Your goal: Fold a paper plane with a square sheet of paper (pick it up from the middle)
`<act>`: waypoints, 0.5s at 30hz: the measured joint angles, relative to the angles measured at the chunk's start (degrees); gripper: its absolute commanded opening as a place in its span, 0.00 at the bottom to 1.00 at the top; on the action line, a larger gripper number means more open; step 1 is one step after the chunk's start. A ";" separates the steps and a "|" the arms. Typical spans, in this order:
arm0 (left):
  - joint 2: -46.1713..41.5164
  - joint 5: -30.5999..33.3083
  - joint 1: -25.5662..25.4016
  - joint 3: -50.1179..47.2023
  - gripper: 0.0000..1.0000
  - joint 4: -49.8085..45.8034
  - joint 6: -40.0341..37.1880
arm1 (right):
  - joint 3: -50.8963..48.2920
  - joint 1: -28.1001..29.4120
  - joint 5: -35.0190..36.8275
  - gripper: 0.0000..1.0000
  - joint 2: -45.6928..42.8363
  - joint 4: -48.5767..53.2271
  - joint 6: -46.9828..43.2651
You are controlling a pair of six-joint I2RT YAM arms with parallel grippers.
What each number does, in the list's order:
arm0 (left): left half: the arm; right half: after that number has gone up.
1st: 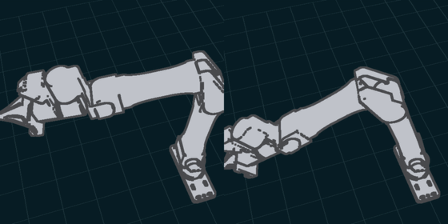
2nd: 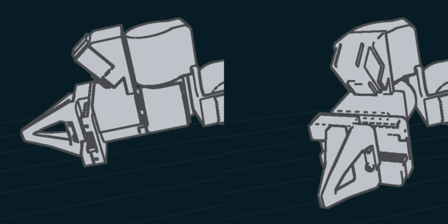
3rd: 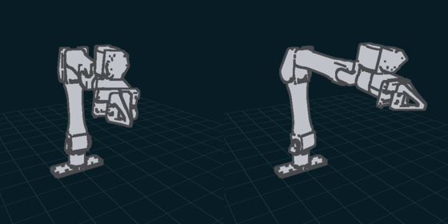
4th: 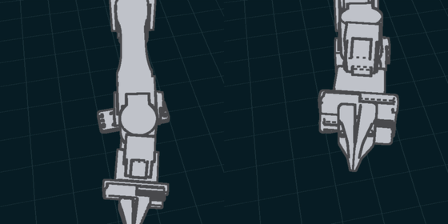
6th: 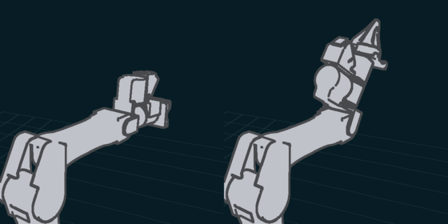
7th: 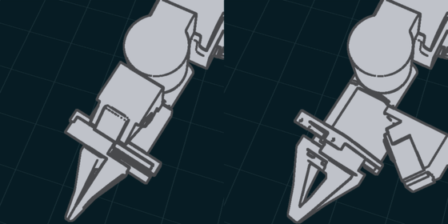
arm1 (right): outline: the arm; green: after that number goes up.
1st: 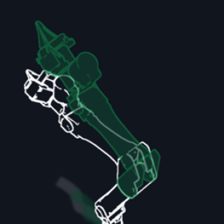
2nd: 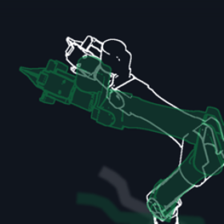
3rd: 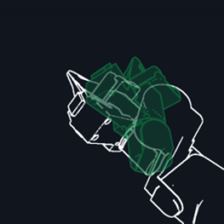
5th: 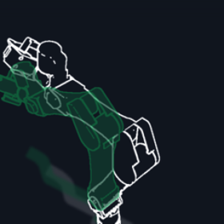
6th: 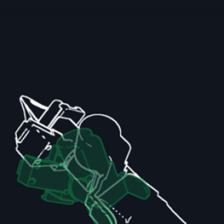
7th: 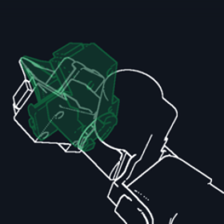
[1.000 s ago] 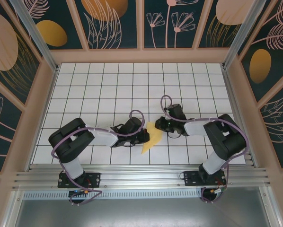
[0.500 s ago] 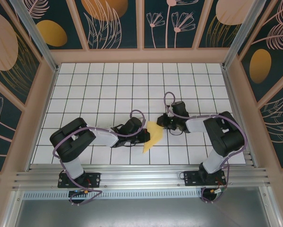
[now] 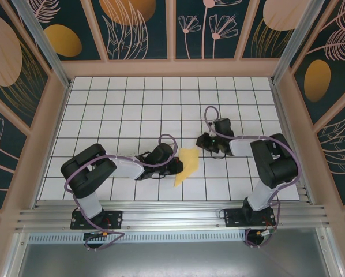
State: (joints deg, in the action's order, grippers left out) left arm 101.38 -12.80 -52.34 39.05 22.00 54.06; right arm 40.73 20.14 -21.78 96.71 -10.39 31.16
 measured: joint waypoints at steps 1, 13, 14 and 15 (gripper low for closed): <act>-0.02 0.00 0.00 0.04 0.00 -0.07 -0.02 | 0.46 -0.35 0.83 0.16 -0.74 0.94 -0.66; -0.83 -0.33 -0.07 2.03 0.03 -4.87 -1.07 | -5.33 1.03 -1.31 0.23 -17.07 3.37 -0.81; -1.18 -0.39 -0.07 2.08 0.05 -5.75 -1.14 | -7.10 1.38 -1.57 0.25 -18.69 3.37 -0.26; -1.53 -0.39 -0.07 2.19 0.07 -6.71 -1.27 | -8.92 1.66 -1.90 0.27 -20.26 3.37 0.48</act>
State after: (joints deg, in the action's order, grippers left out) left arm 99.85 -13.19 -52.40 41.23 15.29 52.80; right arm 31.81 21.80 -23.68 76.44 -7.03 31.64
